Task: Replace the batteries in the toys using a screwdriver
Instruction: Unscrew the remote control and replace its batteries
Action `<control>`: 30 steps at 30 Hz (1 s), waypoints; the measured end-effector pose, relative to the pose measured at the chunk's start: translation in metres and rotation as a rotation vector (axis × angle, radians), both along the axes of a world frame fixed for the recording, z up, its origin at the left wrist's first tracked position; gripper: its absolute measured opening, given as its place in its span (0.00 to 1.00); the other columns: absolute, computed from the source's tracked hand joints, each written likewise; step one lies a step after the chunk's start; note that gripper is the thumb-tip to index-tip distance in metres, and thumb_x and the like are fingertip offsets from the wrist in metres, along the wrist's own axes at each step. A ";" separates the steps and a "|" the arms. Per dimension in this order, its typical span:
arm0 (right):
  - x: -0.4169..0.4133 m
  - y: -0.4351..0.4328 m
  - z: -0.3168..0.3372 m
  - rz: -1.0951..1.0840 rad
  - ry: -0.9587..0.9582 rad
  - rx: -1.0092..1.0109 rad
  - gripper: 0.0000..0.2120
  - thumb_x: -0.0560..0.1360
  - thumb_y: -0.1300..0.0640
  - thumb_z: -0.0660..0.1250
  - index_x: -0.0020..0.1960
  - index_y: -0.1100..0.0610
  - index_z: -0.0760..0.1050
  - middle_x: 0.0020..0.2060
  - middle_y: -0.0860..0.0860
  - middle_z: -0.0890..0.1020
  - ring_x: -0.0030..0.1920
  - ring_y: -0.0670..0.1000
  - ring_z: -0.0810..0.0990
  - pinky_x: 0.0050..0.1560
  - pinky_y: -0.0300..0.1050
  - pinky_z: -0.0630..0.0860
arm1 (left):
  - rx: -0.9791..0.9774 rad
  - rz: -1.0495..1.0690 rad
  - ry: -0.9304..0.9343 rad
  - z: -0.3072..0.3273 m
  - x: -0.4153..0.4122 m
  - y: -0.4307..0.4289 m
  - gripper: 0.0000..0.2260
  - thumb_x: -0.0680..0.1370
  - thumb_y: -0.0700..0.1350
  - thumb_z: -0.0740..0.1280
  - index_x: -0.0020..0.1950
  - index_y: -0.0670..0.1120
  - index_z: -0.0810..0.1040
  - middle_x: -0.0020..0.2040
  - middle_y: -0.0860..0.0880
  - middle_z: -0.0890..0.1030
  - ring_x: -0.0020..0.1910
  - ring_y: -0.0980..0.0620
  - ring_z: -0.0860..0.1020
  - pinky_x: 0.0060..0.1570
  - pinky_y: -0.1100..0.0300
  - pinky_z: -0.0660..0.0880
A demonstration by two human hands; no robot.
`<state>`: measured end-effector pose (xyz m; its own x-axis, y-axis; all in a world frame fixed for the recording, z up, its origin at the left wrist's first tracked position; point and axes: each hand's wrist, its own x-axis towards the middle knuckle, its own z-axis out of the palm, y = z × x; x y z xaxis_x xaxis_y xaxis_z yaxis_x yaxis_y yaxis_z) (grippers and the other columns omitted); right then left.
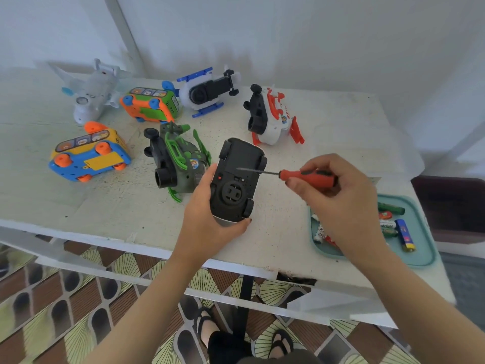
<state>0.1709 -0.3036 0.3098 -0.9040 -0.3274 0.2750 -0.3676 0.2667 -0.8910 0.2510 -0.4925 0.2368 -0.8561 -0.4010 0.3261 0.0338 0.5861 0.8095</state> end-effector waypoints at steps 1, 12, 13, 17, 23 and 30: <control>-0.001 -0.001 0.002 0.001 -0.006 -0.052 0.08 0.69 0.54 0.75 0.45 0.48 0.77 0.38 0.44 0.80 0.38 0.44 0.78 0.38 0.35 0.76 | 0.001 -0.007 -0.004 -0.001 0.000 0.000 0.44 0.63 0.37 0.81 0.72 0.53 0.61 0.59 0.66 0.73 0.60 0.73 0.71 0.56 0.78 0.66; -0.010 -0.019 0.009 0.084 0.032 -0.388 0.13 0.77 0.66 0.65 0.53 0.51 0.66 0.42 0.58 0.81 0.41 0.53 0.84 0.48 0.54 0.81 | -0.007 -0.027 -0.009 -0.003 0.000 -0.001 0.42 0.65 0.39 0.80 0.75 0.44 0.63 0.62 0.58 0.75 0.62 0.65 0.73 0.60 0.74 0.67; -0.011 -0.021 0.009 0.099 0.064 -0.372 0.14 0.78 0.66 0.65 0.53 0.50 0.66 0.42 0.59 0.81 0.41 0.53 0.84 0.48 0.54 0.81 | -0.005 -0.027 -0.017 -0.004 0.001 -0.002 0.43 0.65 0.40 0.80 0.75 0.43 0.63 0.62 0.57 0.75 0.63 0.65 0.73 0.60 0.74 0.67; -0.012 -0.028 0.006 0.148 0.171 -0.349 0.14 0.78 0.67 0.64 0.53 0.51 0.64 0.42 0.60 0.81 0.40 0.53 0.83 0.47 0.51 0.81 | -0.020 -0.026 -0.020 -0.004 0.000 -0.003 0.45 0.64 0.41 0.81 0.76 0.42 0.62 0.65 0.52 0.75 0.66 0.57 0.73 0.64 0.69 0.68; -0.010 -0.038 0.004 0.178 0.237 -0.328 0.17 0.77 0.68 0.64 0.53 0.48 0.64 0.43 0.59 0.81 0.41 0.51 0.83 0.46 0.41 0.80 | -0.027 -0.015 -0.007 -0.003 0.000 -0.001 0.44 0.64 0.40 0.81 0.75 0.46 0.62 0.63 0.58 0.74 0.63 0.65 0.72 0.61 0.74 0.66; -0.011 -0.039 0.001 0.182 0.270 -0.318 0.17 0.77 0.68 0.64 0.53 0.48 0.63 0.43 0.59 0.81 0.42 0.50 0.83 0.47 0.39 0.79 | -0.040 -0.016 0.000 -0.005 0.000 -0.003 0.43 0.64 0.39 0.81 0.74 0.46 0.62 0.62 0.62 0.73 0.62 0.69 0.71 0.60 0.75 0.66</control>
